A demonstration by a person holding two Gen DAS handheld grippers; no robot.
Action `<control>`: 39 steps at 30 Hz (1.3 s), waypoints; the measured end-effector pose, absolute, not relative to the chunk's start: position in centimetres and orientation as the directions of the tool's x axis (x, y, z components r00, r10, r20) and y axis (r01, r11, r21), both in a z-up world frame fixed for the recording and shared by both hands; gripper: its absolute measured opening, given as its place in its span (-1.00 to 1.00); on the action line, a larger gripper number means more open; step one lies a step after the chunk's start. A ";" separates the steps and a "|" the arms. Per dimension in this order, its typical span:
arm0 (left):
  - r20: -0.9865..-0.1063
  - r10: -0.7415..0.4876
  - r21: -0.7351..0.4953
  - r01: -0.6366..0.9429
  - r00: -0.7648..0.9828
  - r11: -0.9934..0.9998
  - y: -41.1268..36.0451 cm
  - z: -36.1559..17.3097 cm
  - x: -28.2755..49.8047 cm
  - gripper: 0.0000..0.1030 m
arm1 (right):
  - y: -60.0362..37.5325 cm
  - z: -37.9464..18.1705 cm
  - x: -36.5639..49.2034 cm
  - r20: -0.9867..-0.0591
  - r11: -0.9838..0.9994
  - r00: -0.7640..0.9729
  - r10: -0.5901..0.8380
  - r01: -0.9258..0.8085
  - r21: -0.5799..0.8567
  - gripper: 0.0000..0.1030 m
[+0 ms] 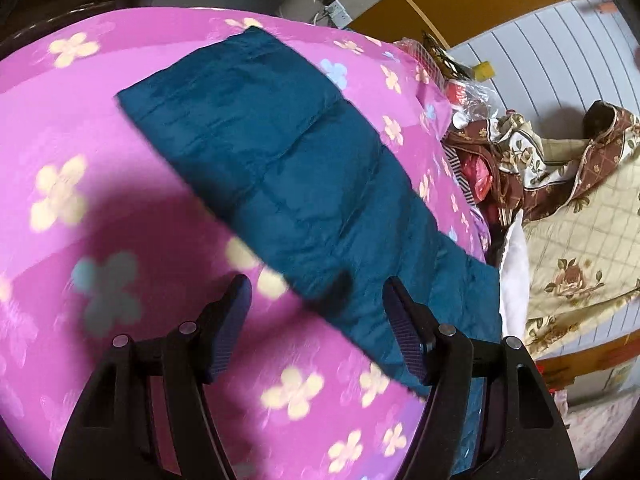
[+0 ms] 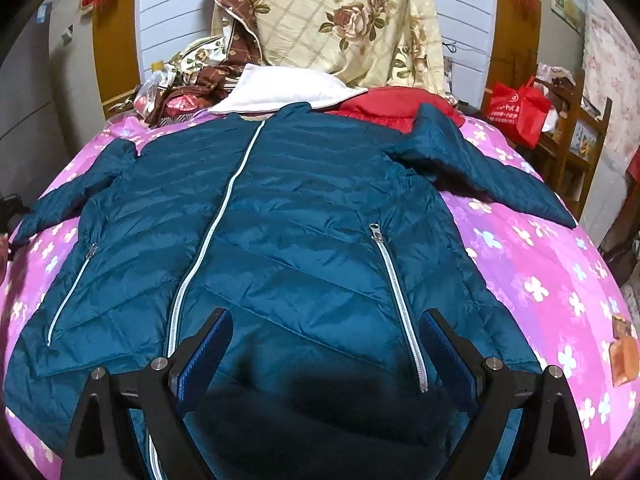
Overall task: Fold large clothes
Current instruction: 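Reach the left tool to the nearest jacket sleeve and grasp its cuff, then fold the held sleeve across the jacket body with the left tool, release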
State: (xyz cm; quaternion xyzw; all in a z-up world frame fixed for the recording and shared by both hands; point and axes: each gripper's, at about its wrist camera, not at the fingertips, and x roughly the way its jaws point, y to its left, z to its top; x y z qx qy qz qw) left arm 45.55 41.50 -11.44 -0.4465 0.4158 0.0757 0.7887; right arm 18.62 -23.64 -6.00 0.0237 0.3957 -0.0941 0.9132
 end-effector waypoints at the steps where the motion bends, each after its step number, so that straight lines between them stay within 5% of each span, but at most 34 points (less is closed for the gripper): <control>1: -0.720 -0.247 -0.642 -0.489 0.648 0.590 41.7 -11.4 46.0 0.31 | -23.6 -6.1 18.8 -0.728 0.981 0.668 -0.155 0.191 -0.034 0.80; 6: -0.714 -0.216 -0.640 -0.496 0.666 0.586 42.4 -11.4 48.0 0.28 | -23.3 -7.1 19.7 -0.748 0.978 0.639 -0.177 0.200 -0.060 0.80; 7: -0.732 -0.200 -0.618 -0.511 0.651 0.598 42.3 -11.3 48.4 0.09 | -23.3 -7.3 19.8 -0.751 0.977 0.634 -0.184 0.203 -0.068 0.80; 8: -0.763 -0.183 -0.581 -0.534 0.620 0.614 42.1 -11.4 48.9 -0.67 | -23.3 -7.4 19.9 -0.754 0.976 0.629 -0.191 0.205 -0.076 0.80; 9: -0.789 -0.189 -0.555 -0.545 0.585 0.629 42.0 -11.6 49.5 -0.82 | -23.3 -7.5 20.0 -0.756 0.974 0.624 -0.198 0.209 -0.083 0.80; 16: -0.767 -0.123 -0.487 -0.447 0.629 0.751 37.4 -5.0 49.3 -0.87 | -24.3 -7.1 19.4 -0.743 0.974 0.642 -0.187 0.217 -0.057 0.80; 25: -0.664 -0.348 -0.445 0.025 0.662 0.895 17.5 5.0 46.7 -0.92 | -26.4 -5.3 16.7 -0.702 0.970 0.692 -0.167 0.243 0.009 0.80; 32: -0.724 -0.417 -0.375 0.194 0.549 0.906 3.5 2.5 44.3 -0.92 | -29.2 -4.7 14.4 -0.695 0.956 0.699 -0.168 0.289 0.059 0.80; 39: -0.757 -0.322 -0.333 0.088 0.568 0.939 6.3 -0.1 42.2 -0.81 | -30.0 -3.6 12.7 -0.672 0.965 0.726 -0.142 0.254 0.070 0.81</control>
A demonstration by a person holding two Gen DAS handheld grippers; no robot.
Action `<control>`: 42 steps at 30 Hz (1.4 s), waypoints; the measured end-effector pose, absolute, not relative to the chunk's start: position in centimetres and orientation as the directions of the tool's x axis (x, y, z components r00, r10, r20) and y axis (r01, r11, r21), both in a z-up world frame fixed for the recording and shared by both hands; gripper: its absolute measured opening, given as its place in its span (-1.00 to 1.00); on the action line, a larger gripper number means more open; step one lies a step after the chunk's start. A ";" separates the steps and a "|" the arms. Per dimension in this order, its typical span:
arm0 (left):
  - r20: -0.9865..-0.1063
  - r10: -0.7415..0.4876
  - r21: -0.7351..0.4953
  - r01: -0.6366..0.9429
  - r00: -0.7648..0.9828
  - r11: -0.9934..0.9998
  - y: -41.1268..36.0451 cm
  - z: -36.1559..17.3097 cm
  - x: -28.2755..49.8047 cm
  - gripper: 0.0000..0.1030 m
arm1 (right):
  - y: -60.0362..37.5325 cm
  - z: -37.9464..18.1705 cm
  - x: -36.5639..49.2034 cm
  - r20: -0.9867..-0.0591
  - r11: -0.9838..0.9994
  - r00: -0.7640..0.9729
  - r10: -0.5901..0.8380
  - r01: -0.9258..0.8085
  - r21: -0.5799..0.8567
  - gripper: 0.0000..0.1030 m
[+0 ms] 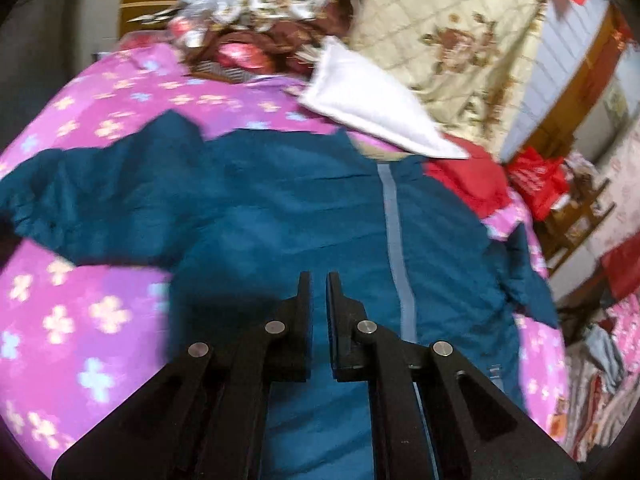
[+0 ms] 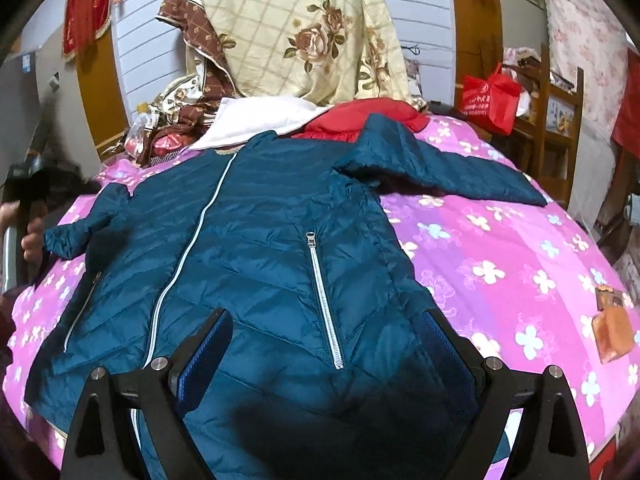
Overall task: Fold large clothes
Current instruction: 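Fold the held sleeve across the jacket body with the left tool, release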
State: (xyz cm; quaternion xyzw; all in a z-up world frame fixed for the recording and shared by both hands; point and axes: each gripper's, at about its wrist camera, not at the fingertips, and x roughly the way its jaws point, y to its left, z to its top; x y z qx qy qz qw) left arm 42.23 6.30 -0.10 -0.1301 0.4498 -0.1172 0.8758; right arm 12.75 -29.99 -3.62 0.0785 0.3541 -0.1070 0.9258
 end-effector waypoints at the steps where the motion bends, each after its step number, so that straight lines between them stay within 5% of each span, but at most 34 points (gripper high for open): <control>1: -0.769 -0.293 -0.322 0.051 0.568 0.945 8.0 -0.7 42.3 -0.76 | -30.0 -3.8 12.8 -0.675 0.964 0.724 -0.141 0.255 0.072 0.81; 6: -0.775 -0.174 -0.333 -0.159 0.607 0.929 18.0 -3.2 41.5 -0.02 | -29.6 -5.1 13.4 -0.706 0.963 0.701 -0.102 0.246 0.105 0.81; 8: -0.770 -0.137 -0.349 -0.230 0.623 0.909 22.0 -4.0 41.6 0.11 | -29.2 -5.4 13.8 -0.712 0.966 0.694 -0.105 0.241 0.093 0.80; 20: -0.837 -0.064 -0.359 -0.459 0.543 0.812 32.9 -9.1 48.1 0.18 | -28.0 -7.6 16.4 -0.760 0.967 0.633 -0.147 0.252 0.022 0.80; 22: -0.838 -0.049 -0.362 -0.486 0.544 0.796 33.6 -9.5 48.5 0.13 | -28.1 -8.0 16.6 -0.767 0.966 0.623 -0.154 0.257 0.014 0.80; 24: -0.825 -0.081 -0.405 -0.486 0.559 0.774 33.9 -9.5 48.5 -0.78 | -28.2 -8.1 16.8 -0.770 0.965 0.618 -0.160 0.262 0.010 0.80; 25: -0.826 -0.118 -0.424 -0.469 0.551 0.774 33.7 -9.5 48.7 -0.85 | -28.3 -8.2 16.9 -0.770 0.964 0.617 -0.159 0.264 0.013 0.80; 34: -0.771 0.103 -0.116 -0.298 0.628 0.948 23.4 -1.8 47.3 -0.87 | -29.4 -7.8 15.6 -0.749 0.962 0.645 -0.150 0.271 0.042 0.80; 42: -0.679 -0.019 0.006 0.032 0.734 0.999 7.4 4.3 43.8 -0.89 | -32.0 -6.6 12.9 -0.716 0.948 0.683 -0.149 0.305 0.094 0.80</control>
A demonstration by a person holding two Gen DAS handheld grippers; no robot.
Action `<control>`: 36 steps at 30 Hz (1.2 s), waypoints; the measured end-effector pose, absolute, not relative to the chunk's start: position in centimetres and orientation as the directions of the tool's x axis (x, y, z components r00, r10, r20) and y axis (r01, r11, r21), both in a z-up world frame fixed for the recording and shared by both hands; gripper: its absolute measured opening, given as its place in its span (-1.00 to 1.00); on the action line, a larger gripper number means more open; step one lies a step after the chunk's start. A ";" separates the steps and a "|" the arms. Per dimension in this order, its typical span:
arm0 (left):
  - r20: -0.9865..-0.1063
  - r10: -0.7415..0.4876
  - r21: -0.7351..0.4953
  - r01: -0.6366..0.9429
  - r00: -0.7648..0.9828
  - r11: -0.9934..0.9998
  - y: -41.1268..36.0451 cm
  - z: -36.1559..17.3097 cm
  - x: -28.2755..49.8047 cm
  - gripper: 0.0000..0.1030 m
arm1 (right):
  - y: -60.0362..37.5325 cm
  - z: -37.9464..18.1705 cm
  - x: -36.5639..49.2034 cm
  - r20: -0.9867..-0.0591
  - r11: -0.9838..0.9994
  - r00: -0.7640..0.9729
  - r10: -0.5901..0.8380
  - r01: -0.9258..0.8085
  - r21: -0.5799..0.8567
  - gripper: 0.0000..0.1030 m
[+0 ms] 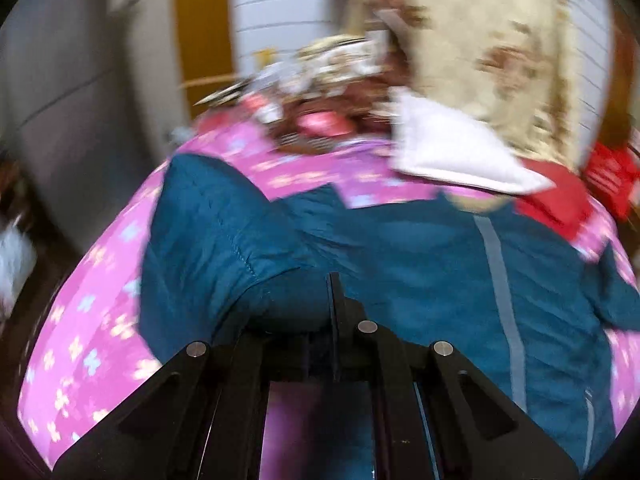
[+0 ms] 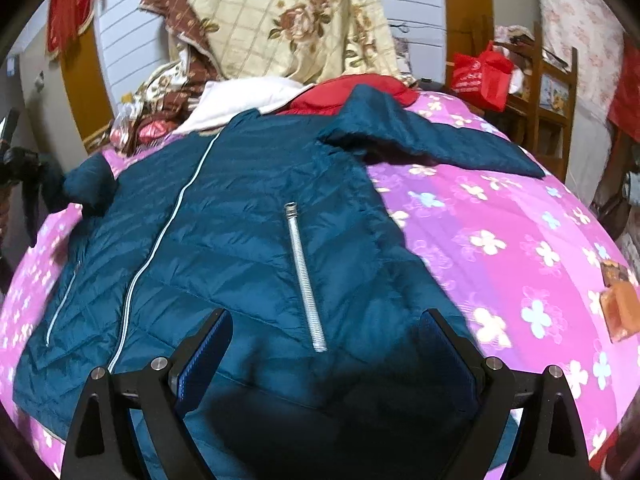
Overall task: Fold large clothes
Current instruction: 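Fold the held sleeve across the jacket body with the left tool, release, then lift the open left tool away from the folded sleeve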
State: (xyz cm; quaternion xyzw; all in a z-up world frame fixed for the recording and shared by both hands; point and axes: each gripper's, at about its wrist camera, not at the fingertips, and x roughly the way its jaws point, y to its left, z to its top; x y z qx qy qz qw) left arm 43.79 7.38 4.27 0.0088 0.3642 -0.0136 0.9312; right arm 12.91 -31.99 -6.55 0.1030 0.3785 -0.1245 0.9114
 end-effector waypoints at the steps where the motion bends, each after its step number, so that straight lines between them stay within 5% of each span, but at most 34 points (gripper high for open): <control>1: -0.672 -0.051 0.014 0.081 0.738 0.997 5.0 4.6 43.3 -0.89 | -32.4 -6.5 12.6 -0.714 0.944 0.684 -0.149 0.313 0.103 0.80; 11: -0.724 -0.130 0.124 0.314 0.677 0.941 -12.3 0.3 38.4 -0.87 | -37.1 -6.0 8.8 -0.714 0.900 0.682 -0.155 0.396 0.183 0.80; 20: -0.696 -0.118 0.156 0.309 0.708 0.938 -12.3 0.7 29.2 -0.83 | -37.3 -4.3 6.4 -0.695 0.895 0.704 -0.147 0.393 0.209 0.81; 30: -0.547 0.010 0.217 0.130 0.837 0.967 -5.9 6.4 19.3 0.14 | -31.9 1.5 5.2 -0.609 0.939 0.779 -0.148 0.304 0.160 0.81; 36: -0.511 0.026 0.175 0.074 0.859 0.982 -2.6 9.3 16.4 0.25 | -29.1 5.8 5.7 -0.564 0.967 0.811 -0.153 0.240 0.083 0.81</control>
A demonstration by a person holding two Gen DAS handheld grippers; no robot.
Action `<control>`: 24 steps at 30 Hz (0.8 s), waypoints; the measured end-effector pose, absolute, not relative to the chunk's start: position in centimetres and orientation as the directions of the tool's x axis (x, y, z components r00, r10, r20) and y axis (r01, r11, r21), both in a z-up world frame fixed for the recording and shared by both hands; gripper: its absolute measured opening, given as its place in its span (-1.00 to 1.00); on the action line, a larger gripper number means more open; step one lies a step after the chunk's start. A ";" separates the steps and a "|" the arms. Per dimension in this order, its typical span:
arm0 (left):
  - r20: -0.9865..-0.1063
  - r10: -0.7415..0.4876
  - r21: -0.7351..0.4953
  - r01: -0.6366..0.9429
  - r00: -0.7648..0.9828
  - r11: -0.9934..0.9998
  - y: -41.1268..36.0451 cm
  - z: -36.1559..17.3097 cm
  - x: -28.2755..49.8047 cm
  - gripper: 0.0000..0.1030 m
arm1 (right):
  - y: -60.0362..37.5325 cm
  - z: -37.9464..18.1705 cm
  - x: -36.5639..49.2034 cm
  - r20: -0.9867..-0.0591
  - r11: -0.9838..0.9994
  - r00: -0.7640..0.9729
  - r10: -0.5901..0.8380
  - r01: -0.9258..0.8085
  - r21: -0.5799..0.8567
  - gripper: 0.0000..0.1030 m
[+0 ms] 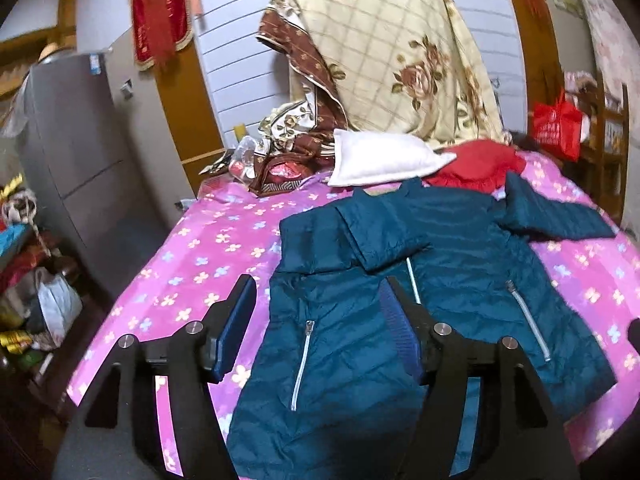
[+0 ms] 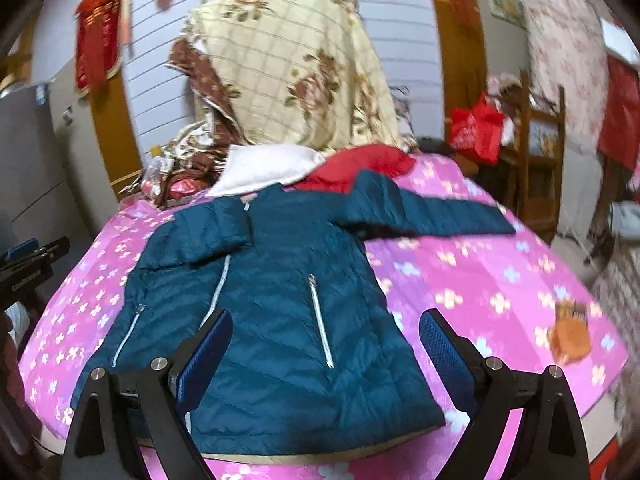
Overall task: Fold large clothes
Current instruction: 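Lift the open left tool away from the folded sleeve, then grasp the other teal sleeve with the right tool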
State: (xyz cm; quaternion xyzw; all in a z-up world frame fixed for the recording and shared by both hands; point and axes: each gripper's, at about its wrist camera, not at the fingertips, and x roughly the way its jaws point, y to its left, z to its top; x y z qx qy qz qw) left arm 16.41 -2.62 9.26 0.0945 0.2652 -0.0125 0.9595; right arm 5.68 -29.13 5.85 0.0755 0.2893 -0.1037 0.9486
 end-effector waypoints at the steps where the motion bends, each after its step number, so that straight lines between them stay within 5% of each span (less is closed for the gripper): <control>1: -0.516 0.014 0.155 0.078 0.857 0.985 -2.2 9.4 16.3 0.25 | -28.6 6.4 5.8 -0.560 0.971 0.815 -0.151 0.228 0.069 0.81; 11: -0.553 -0.020 0.036 0.048 0.833 0.998 1.8 7.8 16.9 0.26 | -24.1 8.1 8.9 -0.572 0.989 0.813 -0.108 0.145 0.019 0.88; 24: -0.628 0.099 -0.009 -0.135 0.772 0.991 8.3 0.2 22.5 0.25 | -17.6 4.4 19.6 -0.648 0.998 0.761 -0.014 -0.024 -0.050 0.88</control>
